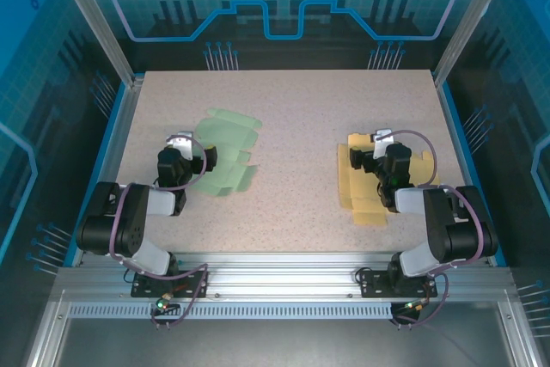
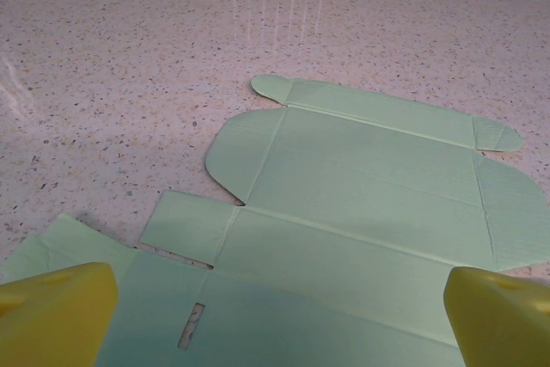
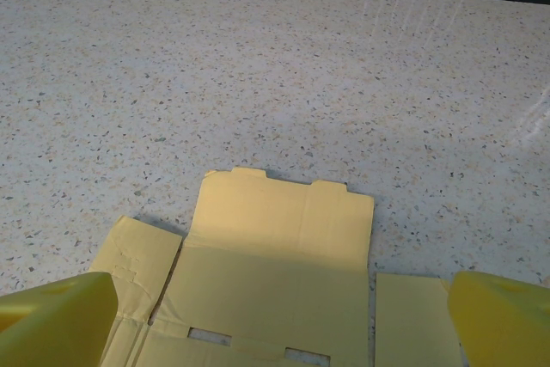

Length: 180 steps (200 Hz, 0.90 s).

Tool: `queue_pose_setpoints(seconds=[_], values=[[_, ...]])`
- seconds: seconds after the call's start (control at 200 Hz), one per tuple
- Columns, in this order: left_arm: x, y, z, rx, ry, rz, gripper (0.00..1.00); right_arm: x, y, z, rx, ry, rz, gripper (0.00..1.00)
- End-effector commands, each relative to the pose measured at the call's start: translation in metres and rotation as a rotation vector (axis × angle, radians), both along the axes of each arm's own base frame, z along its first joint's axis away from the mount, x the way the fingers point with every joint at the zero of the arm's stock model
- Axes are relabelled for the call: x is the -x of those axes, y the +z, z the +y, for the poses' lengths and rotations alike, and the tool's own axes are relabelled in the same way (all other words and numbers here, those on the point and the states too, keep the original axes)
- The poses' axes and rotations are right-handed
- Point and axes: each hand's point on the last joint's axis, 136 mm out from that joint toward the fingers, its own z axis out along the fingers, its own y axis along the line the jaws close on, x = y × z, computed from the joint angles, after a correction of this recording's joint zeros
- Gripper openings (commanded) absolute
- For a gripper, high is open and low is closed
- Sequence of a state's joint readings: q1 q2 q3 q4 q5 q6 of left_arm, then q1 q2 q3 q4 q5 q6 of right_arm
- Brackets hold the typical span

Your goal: Fold the paper box

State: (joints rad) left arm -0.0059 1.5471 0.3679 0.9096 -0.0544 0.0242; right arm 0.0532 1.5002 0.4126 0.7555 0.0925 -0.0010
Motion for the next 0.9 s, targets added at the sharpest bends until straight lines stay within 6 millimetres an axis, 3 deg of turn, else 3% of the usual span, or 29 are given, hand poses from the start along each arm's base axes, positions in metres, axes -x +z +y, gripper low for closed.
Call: queue_pose_setpoints(seconds=[0.0, 0.285, 0.38, 0.62, 0.895], values=[[-0.005, 0.007, -0.002, 0.012, -0.009, -0.020, 0.99, -0.005, 0.006, 0.005, -0.008, 0.017, -0.017, 1.00], [-0.005, 0.007, -0.002, 0.012, -0.008, -0.021, 0.99, -0.005, 0.006, 0.005, -0.008, 0.017, -0.016, 1.00], [-0.002, 0.012, 0.010, 0.015, 0.065, -0.043, 0.99, -0.005, 0.006, 0.005, -0.009, 0.018, -0.016, 1.00], [0.026, 0.051, 0.038, 0.025, 0.235, -0.142, 0.99, -0.004, 0.005, 0.005, -0.008, 0.018, -0.014, 1.00], [0.057, 0.108, 0.040, 0.170, 0.286, -0.176, 0.99, -0.002, 0.026, 0.003, -0.006, 0.004, -0.001, 1.00]])
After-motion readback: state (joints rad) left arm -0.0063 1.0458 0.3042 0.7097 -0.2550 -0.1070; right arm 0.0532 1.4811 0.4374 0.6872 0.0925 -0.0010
